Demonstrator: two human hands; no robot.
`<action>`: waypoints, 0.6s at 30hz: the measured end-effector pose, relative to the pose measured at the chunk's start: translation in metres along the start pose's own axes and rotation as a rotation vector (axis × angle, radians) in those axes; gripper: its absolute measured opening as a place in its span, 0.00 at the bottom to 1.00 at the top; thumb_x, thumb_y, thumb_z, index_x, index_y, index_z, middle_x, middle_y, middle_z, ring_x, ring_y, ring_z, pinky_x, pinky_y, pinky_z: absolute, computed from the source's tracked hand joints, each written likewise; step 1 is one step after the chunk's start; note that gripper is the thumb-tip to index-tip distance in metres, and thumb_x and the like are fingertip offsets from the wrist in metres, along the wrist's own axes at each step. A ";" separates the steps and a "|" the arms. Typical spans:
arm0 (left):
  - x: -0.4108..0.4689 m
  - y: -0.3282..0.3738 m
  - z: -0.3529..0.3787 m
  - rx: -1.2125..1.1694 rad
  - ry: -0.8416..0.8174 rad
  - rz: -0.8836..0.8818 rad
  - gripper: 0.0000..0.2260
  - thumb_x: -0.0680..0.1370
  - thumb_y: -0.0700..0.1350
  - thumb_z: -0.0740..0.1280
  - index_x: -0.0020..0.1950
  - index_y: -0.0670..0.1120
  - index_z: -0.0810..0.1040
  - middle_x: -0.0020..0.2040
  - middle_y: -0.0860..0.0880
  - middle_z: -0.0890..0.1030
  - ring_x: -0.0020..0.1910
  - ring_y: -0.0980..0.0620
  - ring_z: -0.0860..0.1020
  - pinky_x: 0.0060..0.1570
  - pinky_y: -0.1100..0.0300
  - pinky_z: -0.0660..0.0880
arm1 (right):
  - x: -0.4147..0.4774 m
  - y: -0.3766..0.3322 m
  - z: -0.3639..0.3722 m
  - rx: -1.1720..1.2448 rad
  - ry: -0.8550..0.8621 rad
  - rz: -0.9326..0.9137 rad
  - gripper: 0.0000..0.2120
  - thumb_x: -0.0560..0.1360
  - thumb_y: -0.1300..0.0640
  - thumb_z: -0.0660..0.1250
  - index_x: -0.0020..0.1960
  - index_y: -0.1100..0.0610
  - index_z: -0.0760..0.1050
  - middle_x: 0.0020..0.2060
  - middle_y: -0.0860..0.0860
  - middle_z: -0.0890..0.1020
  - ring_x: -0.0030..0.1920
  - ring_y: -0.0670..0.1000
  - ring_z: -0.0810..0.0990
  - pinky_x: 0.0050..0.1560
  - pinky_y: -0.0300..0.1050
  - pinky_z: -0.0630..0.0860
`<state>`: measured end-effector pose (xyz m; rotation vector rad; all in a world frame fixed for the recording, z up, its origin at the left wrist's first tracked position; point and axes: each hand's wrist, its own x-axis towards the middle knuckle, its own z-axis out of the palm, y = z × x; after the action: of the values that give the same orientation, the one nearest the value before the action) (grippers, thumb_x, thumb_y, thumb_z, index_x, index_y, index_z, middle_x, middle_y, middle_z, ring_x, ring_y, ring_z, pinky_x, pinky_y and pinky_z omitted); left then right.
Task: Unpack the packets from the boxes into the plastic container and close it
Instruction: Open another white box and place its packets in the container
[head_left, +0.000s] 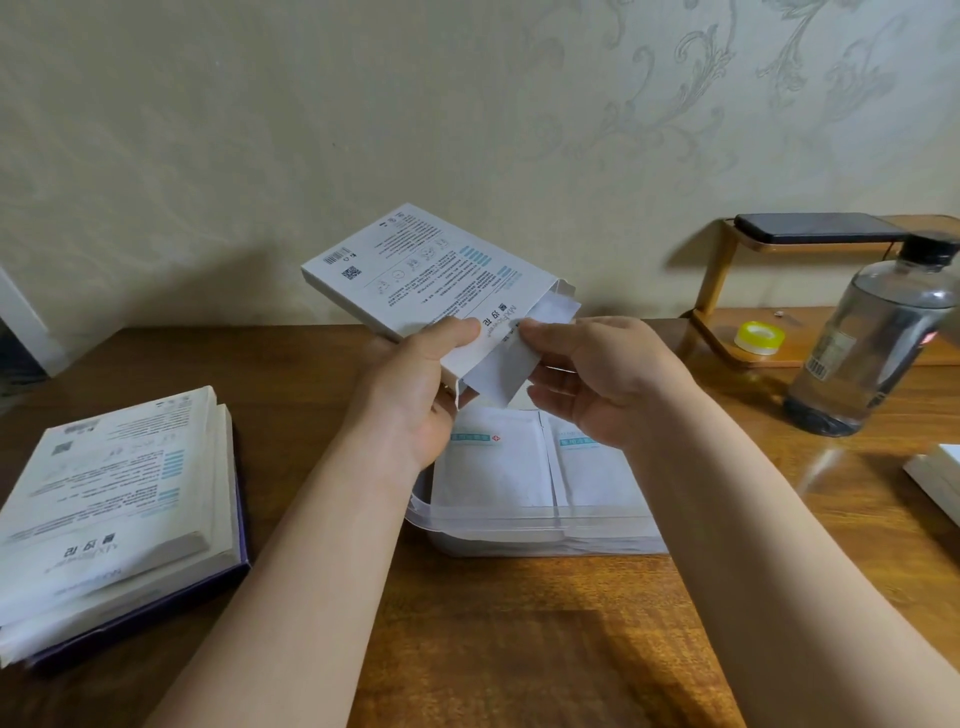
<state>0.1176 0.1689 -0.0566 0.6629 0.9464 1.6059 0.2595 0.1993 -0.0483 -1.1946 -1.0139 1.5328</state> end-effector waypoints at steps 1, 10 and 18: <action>-0.001 0.000 0.001 -0.006 -0.003 -0.001 0.14 0.77 0.31 0.69 0.52 0.51 0.81 0.42 0.53 0.88 0.35 0.57 0.85 0.29 0.62 0.79 | 0.001 0.001 0.001 0.018 0.005 -0.014 0.08 0.74 0.61 0.74 0.52 0.61 0.80 0.39 0.55 0.86 0.33 0.51 0.83 0.34 0.43 0.80; 0.005 0.004 -0.003 -0.053 0.125 0.025 0.13 0.75 0.29 0.70 0.47 0.48 0.82 0.38 0.52 0.87 0.33 0.55 0.85 0.30 0.60 0.80 | 0.000 -0.006 -0.001 0.107 0.035 -0.088 0.05 0.73 0.61 0.75 0.46 0.61 0.80 0.43 0.61 0.80 0.43 0.57 0.75 0.52 0.59 0.81; 0.013 0.006 -0.012 -0.088 0.159 -0.028 0.11 0.75 0.30 0.70 0.49 0.46 0.82 0.45 0.45 0.88 0.40 0.48 0.87 0.34 0.56 0.82 | 0.000 -0.017 -0.018 0.185 -0.098 -0.234 0.10 0.73 0.61 0.60 0.51 0.63 0.76 0.41 0.62 0.79 0.38 0.61 0.80 0.38 0.51 0.79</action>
<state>0.1016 0.1779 -0.0589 0.4647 0.9890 1.6835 0.2799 0.2049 -0.0360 -0.8489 -1.0133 1.4740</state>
